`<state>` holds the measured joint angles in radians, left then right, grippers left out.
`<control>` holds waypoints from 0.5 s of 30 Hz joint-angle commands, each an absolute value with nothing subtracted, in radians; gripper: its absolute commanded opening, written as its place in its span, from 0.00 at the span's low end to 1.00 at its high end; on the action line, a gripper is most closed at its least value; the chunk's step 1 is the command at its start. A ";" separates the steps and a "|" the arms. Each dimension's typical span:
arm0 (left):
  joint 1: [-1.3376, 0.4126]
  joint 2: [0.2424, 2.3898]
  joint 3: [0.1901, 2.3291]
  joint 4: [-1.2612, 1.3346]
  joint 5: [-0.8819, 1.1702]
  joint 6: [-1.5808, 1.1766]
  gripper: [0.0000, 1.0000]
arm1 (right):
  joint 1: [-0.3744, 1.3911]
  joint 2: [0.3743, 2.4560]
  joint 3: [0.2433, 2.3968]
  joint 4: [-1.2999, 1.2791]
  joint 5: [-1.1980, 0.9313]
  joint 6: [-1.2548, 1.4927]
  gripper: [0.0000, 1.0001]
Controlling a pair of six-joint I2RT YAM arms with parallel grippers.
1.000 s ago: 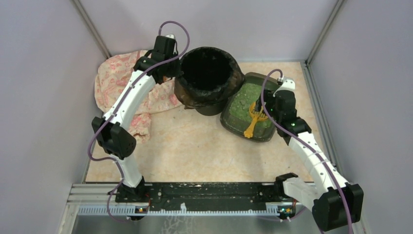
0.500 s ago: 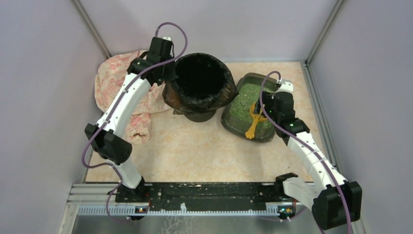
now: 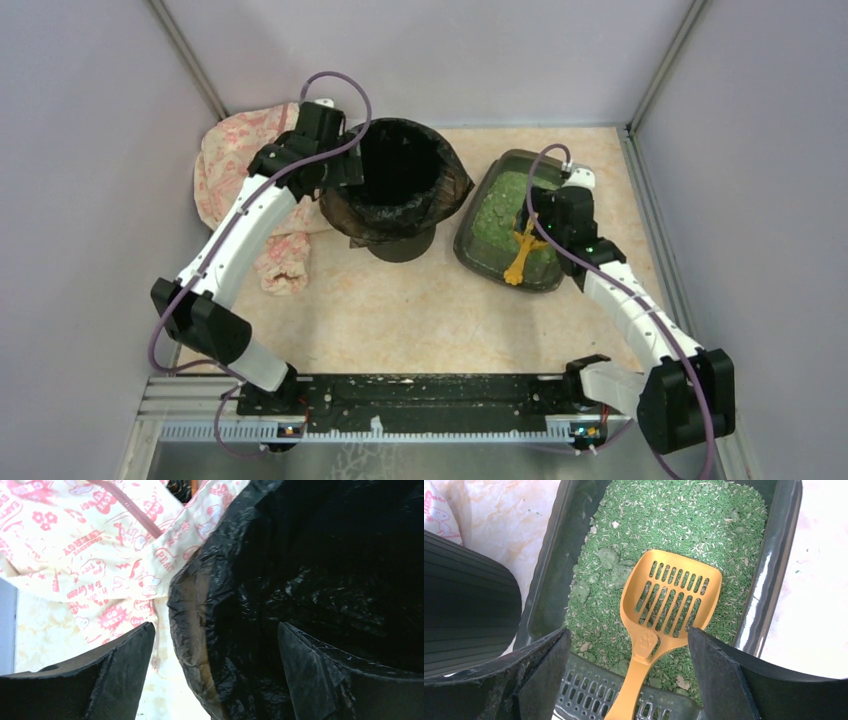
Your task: Clean the litter box
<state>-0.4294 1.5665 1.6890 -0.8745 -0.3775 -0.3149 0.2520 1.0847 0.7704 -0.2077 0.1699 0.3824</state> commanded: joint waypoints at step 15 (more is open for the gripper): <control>-0.425 1.152 1.376 -0.500 -0.620 -0.287 0.97 | 0.398 1.336 0.994 -0.136 0.416 0.371 0.87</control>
<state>-0.4294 1.2213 1.4857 -0.6132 -0.5358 -0.3466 0.3847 1.4548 0.9501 -0.1390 0.2165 0.4133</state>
